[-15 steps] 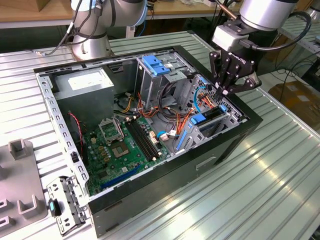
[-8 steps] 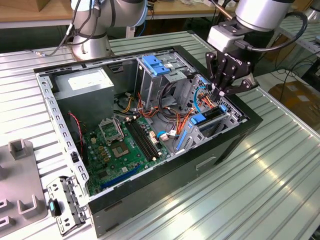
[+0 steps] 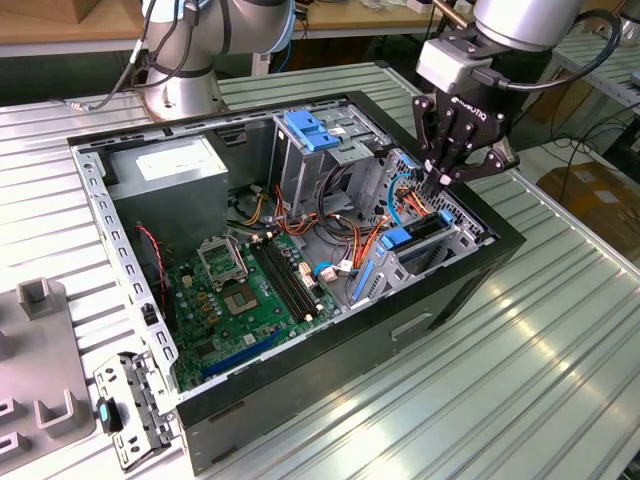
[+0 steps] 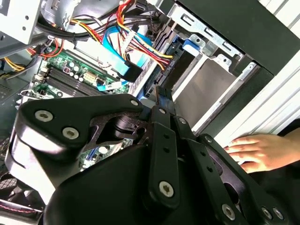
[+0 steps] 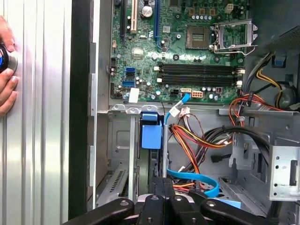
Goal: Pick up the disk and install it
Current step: 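Insert the second disk wire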
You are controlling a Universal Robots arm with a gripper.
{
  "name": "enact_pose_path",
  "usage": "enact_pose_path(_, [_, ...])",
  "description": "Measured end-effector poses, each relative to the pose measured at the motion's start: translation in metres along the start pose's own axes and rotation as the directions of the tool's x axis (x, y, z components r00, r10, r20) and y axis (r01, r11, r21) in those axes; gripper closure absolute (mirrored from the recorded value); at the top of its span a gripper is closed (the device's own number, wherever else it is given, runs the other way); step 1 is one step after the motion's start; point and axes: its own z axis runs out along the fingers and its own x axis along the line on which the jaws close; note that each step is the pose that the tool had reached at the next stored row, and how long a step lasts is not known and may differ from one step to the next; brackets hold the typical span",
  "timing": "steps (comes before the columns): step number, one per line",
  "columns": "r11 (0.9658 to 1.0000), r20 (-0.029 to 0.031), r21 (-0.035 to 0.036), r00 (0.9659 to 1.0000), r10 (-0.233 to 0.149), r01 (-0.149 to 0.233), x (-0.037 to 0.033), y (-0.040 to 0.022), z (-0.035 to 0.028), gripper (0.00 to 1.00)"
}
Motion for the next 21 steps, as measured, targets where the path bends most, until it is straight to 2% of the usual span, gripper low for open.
enact_pose_path(2, [1.0000, -0.0001, 0.0000, 1.0000, 0.000, 0.000, -0.0027, -0.0001, -0.0016, 0.89])
enact_pose_path(5, [1.0000, -0.0004, 0.0000, 1.0000, 0.000, 0.000, -0.0132, -0.0007, -0.0053, 0.89])
enact_pose_path(7, [1.0000, -0.0003, -0.0005, 1.0000, 0.000, 0.000, -0.0160, -0.0010, -0.0056, 0.89])
enact_pose_path(11, [1.0000, -0.0002, -0.0057, 1.0000, 0.000, 0.000, -0.0207, -0.0026, -0.0063, 0.89])
enact_pose_path(16, [0.9999, -0.0002, -0.0102, 1.0000, 0.001, -0.001, -0.0309, -0.0053, -0.0071, 0.89])
enact_pose_path(19, [0.9999, -0.0084, -0.0112, 1.0000, 0.001, -0.001, -0.0325, -0.0055, -0.0071, 0.89])
enact_pose_path(21, [0.9999, -0.0101, -0.0112, 0.9999, 0.001, -0.001, -0.0331, -0.0056, -0.0071, 0.89])
